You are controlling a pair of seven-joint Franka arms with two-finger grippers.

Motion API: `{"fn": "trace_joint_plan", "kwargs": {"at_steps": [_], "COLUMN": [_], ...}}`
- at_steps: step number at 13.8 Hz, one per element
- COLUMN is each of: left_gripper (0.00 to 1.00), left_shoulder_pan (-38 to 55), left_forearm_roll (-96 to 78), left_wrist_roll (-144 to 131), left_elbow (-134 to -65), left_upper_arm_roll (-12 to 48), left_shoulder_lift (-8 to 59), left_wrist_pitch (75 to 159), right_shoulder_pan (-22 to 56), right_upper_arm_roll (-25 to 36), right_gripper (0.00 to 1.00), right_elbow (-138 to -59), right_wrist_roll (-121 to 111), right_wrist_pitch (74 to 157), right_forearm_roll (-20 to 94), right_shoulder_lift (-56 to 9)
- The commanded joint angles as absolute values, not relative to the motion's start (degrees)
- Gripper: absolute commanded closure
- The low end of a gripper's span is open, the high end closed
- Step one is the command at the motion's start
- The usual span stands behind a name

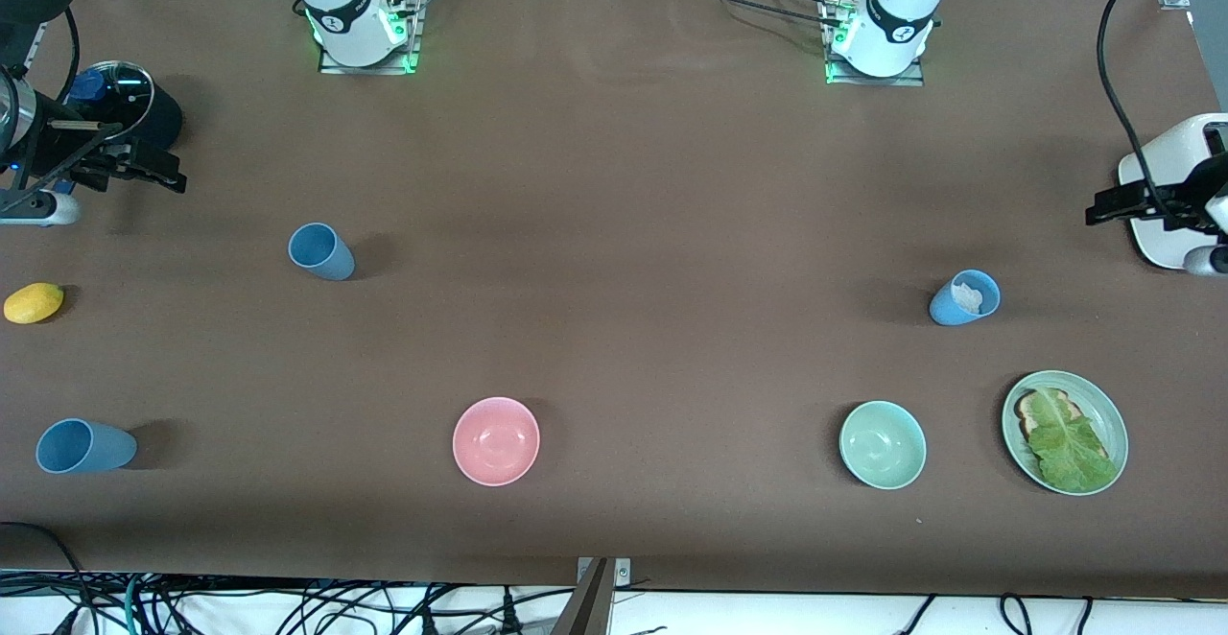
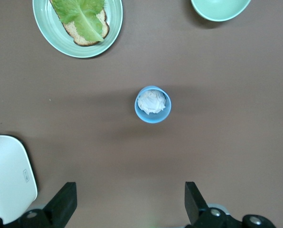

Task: Stack blue cups with both arms
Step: 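Move the left gripper over the blue cup holding white tissue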

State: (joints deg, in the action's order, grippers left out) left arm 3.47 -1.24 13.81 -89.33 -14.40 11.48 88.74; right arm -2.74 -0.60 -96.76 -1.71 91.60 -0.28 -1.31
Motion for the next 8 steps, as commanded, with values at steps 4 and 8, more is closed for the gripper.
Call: {"fn": "trace_joint_plan", "kwargs": {"at_steps": [4, 8], "left_gripper": [0.0, 0.0], "left_shoulder_pan": [3.6, 3.52], "left_forearm_roll": [-1.49, -1.76], "left_wrist_roll": [15.03, 16.43], "left_elbow": [-100.97, -107.39], "left_upper_arm_roll": [-14.68, -14.85], "left_shoulder_lift": [10.99, 11.95], "left_wrist_pitch": [102.81, 111.69], "right_shoulder_pan": [-3.34, -3.34], "right_upper_arm_roll": [-0.97, -0.97], "right_gripper": [0.0, 0.0], "right_elbow": [-95.45, -95.54], "right_wrist_roll": [-1.14, -1.14], "right_wrist_pitch": [90.79, 90.79], "right_forearm_roll": [0.62, 0.62], "right_shoulder_lift": [-1.93, -1.93]}}
